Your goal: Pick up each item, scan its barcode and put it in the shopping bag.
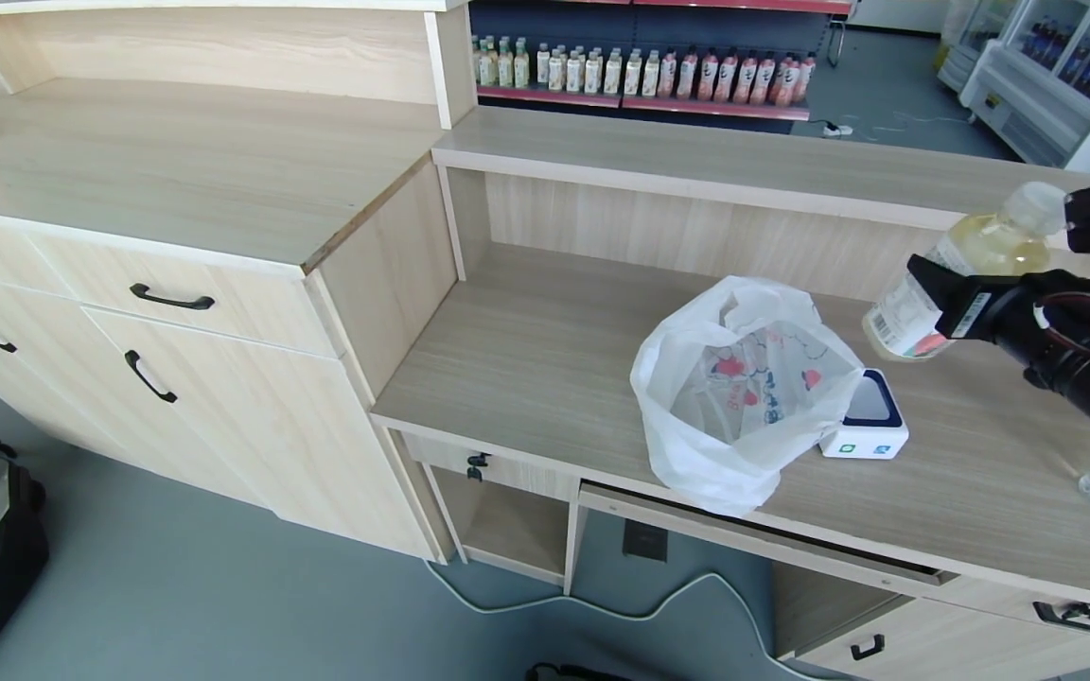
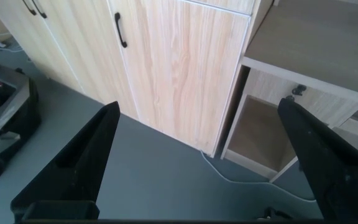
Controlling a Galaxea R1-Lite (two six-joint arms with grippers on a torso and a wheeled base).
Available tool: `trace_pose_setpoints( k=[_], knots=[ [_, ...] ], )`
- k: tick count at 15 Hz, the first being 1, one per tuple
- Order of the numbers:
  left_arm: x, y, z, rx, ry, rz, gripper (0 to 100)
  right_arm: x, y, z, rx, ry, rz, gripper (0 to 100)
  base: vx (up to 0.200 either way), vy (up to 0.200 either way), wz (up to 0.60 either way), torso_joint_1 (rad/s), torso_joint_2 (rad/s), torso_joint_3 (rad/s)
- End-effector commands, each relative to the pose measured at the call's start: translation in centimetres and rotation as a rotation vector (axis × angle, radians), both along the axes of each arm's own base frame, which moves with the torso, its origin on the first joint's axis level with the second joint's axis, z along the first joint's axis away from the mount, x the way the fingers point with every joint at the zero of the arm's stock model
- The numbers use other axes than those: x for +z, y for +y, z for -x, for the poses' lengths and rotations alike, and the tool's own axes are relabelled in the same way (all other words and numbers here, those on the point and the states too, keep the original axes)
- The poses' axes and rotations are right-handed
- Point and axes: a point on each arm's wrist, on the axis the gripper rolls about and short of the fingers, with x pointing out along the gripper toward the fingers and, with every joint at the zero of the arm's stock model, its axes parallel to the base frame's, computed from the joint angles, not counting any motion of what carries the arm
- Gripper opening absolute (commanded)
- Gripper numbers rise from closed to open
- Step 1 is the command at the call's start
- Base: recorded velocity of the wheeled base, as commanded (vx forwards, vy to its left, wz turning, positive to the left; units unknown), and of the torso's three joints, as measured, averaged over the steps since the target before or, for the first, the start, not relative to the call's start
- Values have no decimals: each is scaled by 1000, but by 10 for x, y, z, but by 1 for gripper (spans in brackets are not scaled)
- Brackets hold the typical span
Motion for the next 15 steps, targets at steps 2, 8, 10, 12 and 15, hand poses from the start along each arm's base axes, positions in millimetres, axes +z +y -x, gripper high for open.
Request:
trace_pose_setpoints(
  k=[2,8,10,12,15],
  knots=[
    [0,0,0,0,-1,0,100,-48,45,-51,124,64,41,0,0,0,0,0,0,0],
    [0,0,0,0,-1,0,100,-89,76,-104,232,87,42,0,0,0,0,0,0,0],
    [0,0,0,0,-1,0,100,-91,74,-108,248,87,45,0,0,0,0,0,0,0],
    [0,0,0,0,-1,0,100,-95,70,-108,241,101,44,0,0,0,0,0,0,0],
    [0,0,0,0,-1,0,100,-111,69,-110,235,142,48,0,0,0,0,0,0,0]
  ],
)
